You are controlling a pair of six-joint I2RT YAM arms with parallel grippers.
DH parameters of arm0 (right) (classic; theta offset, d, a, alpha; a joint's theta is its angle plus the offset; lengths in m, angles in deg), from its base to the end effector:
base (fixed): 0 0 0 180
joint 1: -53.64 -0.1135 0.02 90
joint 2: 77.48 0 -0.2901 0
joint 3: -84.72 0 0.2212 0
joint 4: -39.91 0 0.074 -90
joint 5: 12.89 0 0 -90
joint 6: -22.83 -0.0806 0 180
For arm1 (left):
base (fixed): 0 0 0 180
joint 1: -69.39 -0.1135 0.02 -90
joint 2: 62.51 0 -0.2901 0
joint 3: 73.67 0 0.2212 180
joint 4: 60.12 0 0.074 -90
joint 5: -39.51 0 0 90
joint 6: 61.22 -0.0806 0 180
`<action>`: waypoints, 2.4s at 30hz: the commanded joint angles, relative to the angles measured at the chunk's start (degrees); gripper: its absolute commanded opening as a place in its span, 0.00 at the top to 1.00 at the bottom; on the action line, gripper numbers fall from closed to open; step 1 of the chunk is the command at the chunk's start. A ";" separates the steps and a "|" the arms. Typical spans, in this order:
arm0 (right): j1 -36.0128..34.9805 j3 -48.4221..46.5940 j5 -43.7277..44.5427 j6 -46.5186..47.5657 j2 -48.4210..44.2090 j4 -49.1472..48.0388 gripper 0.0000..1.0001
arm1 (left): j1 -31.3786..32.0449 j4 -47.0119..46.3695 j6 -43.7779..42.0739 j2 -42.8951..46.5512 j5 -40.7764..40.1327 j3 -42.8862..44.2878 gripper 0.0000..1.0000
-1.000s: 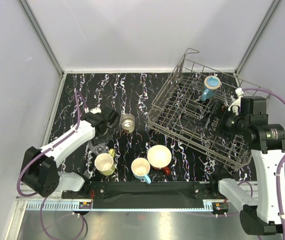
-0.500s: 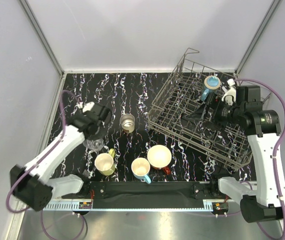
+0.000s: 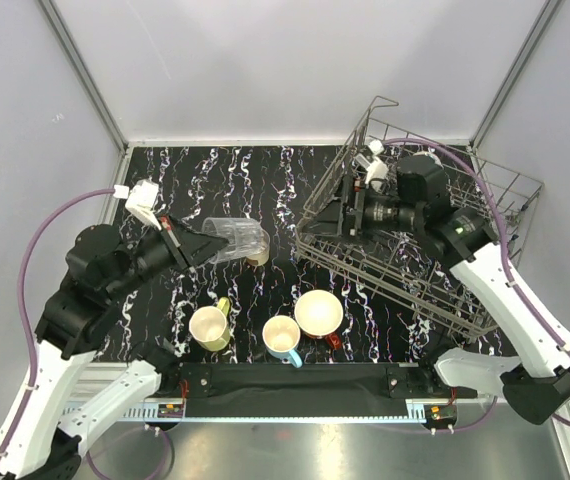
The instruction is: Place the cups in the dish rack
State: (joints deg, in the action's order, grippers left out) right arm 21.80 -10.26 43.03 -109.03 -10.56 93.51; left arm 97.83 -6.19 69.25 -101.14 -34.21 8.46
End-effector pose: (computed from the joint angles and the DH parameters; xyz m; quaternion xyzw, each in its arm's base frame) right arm 0.1703 0.1589 0.4237 -0.0851 0.8193 0.5042 0.2594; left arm 0.0795 -0.0688 0.4195 0.0104 0.7660 -0.4481 0.4608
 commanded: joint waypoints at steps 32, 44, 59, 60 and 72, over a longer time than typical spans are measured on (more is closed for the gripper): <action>-13.25 13.06 -6.78 -15.35 -2.76 -43.58 0.37 | 0.03 -50.76 31.34 3.39 23.80 -17.95 1.00; -13.52 10.43 -0.29 -12.45 -2.58 -38.76 1.00 | 0.12 -27.51 16.94 3.82 19.68 -12.17 0.40; -8.45 -27.96 53.65 -3.14 11.12 27.21 1.00 | 0.12 9.18 -8.21 0.40 -9.77 0.23 0.01; -6.24 -29.29 53.51 -2.44 11.83 28.30 1.00 | 0.12 8.92 -8.47 0.49 -9.42 0.06 0.01; 14.33 -46.15 45.69 8.29 32.80 34.64 1.00 | 0.12 10.93 -12.08 -2.58 -8.45 0.84 0.01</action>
State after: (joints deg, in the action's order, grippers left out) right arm 33.83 -50.74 90.50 -104.97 16.26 126.15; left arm 97.92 3.87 60.02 -101.45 -41.51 7.33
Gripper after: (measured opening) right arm 0.728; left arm 0.988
